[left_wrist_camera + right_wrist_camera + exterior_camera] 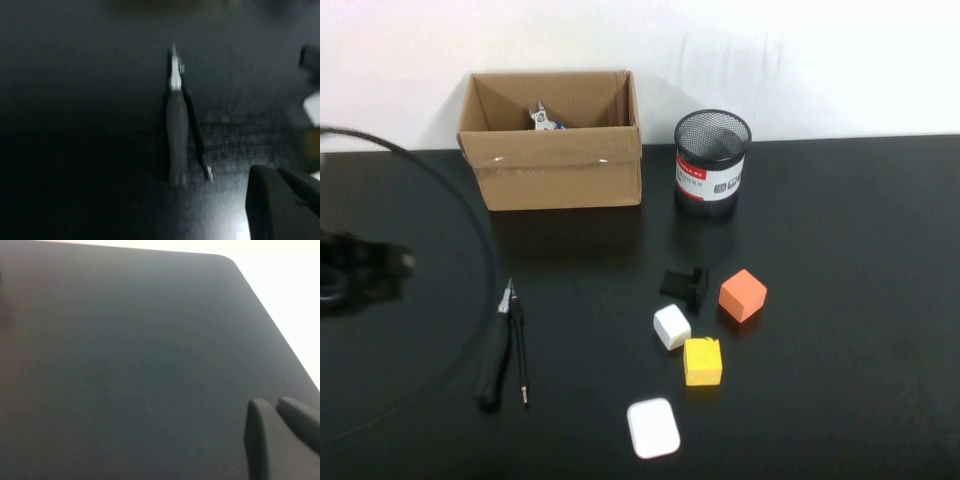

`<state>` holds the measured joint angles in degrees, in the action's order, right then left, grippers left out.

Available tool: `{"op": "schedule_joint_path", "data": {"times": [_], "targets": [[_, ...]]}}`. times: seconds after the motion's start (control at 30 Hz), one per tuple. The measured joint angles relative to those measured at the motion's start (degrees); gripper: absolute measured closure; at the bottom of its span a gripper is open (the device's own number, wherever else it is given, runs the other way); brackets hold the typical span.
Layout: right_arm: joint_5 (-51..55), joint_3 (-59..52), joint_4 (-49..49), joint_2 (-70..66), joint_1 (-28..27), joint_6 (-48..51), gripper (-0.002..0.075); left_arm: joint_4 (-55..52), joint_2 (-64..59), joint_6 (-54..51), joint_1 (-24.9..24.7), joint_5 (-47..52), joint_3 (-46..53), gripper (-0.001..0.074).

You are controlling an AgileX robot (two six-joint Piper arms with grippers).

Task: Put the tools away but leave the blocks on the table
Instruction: Pick up the black Screwdriver from the table

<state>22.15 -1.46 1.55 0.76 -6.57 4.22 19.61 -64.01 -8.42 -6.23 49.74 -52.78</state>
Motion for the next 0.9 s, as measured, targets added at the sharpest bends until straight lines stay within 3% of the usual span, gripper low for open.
{"op": "schedule_joint_path", "data": {"times": [0.2,0.4,0.5,0.7,0.9], "targets": [[0.0,0.0,0.0,0.0,-0.04,0.0,0.0736,-0.01,-9.78,1.48,-5.4,-0.25,-0.25,0.0702],[0.0,0.0,0.0,0.0,-0.04,0.0,0.0736,-0.96,-18.06,5.88,-9.87,-0.99,-2.79,0.0543],[0.0,0.0,0.0,0.0,-0.04,0.0,0.0736,-4.35,-21.88,10.8,-10.52,-1.08,-4.81,0.05],[0.0,0.0,0.0,0.0,-0.04,0.0,0.0736,-11.75,-28.66,14.97,-10.57,-3.32,-7.17,0.0483],[0.0,0.0,0.0,0.0,-0.04,0.0,0.0736,-12.1,-33.49,15.35,-10.57,-8.02,-7.41,0.0482]]}}
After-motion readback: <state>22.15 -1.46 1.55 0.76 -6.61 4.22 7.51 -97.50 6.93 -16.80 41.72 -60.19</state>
